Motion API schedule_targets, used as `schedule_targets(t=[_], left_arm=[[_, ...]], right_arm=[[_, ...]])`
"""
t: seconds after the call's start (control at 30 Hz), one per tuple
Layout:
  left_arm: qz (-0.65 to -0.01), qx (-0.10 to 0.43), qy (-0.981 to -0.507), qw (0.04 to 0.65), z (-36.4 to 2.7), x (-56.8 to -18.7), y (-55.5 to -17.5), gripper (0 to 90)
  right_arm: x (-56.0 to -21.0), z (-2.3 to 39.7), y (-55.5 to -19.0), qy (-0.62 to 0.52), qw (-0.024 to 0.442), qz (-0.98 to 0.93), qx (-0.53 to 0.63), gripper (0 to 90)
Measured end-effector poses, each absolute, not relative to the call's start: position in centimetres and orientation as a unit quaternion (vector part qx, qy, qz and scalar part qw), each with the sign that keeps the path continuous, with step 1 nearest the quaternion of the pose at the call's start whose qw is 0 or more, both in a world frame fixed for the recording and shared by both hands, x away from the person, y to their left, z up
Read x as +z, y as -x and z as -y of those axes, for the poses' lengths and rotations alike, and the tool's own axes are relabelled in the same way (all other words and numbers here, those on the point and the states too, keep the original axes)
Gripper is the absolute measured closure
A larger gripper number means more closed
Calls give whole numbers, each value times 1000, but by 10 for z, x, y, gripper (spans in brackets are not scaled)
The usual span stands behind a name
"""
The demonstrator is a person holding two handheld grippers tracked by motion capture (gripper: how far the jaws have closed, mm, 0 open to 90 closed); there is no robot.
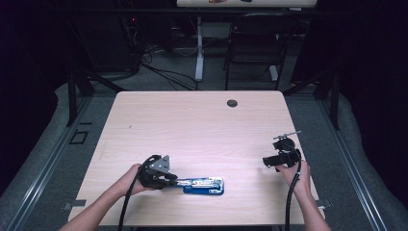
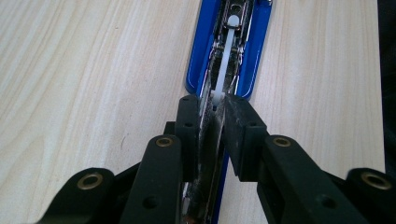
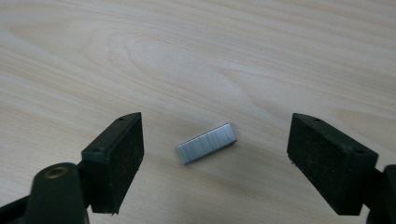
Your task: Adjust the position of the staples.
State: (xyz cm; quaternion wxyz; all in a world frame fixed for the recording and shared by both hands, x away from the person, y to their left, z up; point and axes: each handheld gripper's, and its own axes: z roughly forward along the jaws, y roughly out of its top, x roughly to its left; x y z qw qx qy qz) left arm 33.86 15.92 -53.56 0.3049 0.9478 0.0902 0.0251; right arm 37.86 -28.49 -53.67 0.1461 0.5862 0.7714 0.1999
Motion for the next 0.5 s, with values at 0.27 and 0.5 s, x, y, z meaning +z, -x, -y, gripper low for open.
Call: schedule_targets(t=[0.27, 0.5], left_arm=[[-88, 26, -948, 304, -159, -535, -339, 760], [-88, 26, -948, 303, -159, -535, -339, 760]], right_arm=[[-543, 286, -382, -603, 160, -757, 193, 258], [-547, 284, -383, -602, 157, -760, 185, 298]])
